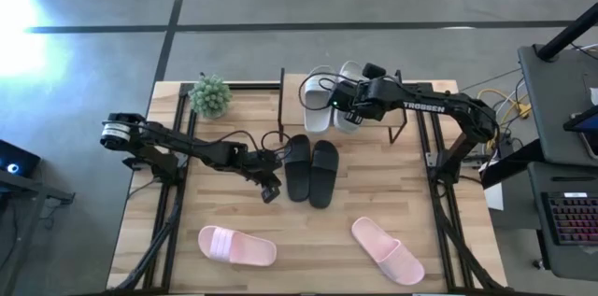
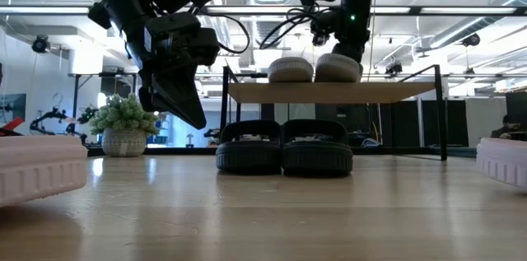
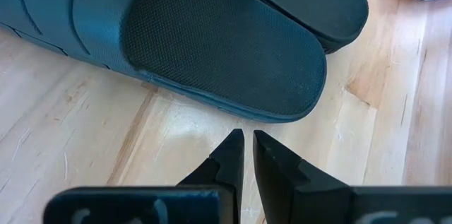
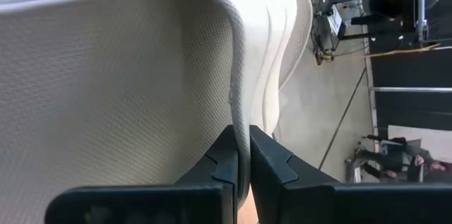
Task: Pick and place slides into the shelf
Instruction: Put the gray slipper on the shelf
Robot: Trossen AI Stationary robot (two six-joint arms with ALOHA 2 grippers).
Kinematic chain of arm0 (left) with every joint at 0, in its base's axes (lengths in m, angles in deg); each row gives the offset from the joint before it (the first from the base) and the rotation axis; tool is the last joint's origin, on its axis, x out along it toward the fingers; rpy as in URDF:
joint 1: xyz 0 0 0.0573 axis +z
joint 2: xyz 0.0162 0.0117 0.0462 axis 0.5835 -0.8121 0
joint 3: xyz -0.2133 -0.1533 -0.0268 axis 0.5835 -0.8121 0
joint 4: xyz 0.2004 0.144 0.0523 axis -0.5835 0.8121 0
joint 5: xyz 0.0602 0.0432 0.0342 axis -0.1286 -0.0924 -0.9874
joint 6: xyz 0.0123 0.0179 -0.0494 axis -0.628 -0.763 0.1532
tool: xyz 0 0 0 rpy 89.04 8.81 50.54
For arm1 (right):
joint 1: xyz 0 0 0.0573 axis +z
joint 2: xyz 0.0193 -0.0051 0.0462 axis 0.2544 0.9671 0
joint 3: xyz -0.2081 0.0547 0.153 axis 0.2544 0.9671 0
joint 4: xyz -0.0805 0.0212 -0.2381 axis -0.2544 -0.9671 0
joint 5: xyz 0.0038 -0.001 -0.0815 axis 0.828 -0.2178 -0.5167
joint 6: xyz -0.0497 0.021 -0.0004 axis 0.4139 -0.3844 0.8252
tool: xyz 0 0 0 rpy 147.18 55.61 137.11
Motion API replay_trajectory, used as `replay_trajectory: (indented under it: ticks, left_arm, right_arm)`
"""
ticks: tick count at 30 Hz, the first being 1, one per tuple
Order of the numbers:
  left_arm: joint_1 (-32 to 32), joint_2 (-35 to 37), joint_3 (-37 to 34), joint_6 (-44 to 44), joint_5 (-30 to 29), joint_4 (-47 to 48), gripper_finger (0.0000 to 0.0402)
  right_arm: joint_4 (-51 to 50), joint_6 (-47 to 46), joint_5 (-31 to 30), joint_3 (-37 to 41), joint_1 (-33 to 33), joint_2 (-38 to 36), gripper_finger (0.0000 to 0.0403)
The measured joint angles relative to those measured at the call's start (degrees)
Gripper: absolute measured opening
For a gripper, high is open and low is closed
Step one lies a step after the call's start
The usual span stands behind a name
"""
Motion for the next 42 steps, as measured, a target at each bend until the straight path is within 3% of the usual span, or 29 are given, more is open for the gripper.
replay_trajectory:
  ticks: [5, 10, 13, 18, 27, 38, 42]
  left_arm:
    - [0.8, 3.7, 2.2, -0.1, -0.6, -0.1, 0.0018]
    - [2.3, 7.8, 5.3, -5.9, -8.5, -1.7, 0.0018]
    - [4.0, 8.1, 5.9, -10.8, -8.9, -2.9, 0.0018]
    - [6.4, 4.5, 6.2, -15.6, -8.9, -4.2, 0.0018]
    - [8.8, -1.1, 6.5, -17.1, -11.2, -22.1, 0.0018]
    - [11.0, -3.3, 6.6, -18.0, -11.3, -23.7, 0.0018]
    - [11.4, -3.3, 6.6, -18.5, -11.1, -24.1, 0.0018]
  right_arm:
    - [0.0, 0.0, 0.1, 0.0, 0.0, 0.0, 0.0013]
    - [0.1, -0.5, 0.1, 0.0, 0.0, 0.0, 0.0013]
    - [0.1, -1.5, 0.1, 0.0, 0.0, 0.0, 0.0013]
    - [0.1, -1.7, 0.2, -0.4, 0.0, 0.0, 0.0013]
    - [-0.1, -3.1, 0.3, -0.4, 0.0, 0.0, 0.0013]
    - [-0.4, -1.3, 0.6, -0.4, 1.3, 0.0, 0.0013]
    - [-0.6, -1.3, 0.7, -0.4, 1.8, 0.0, 0.0032]
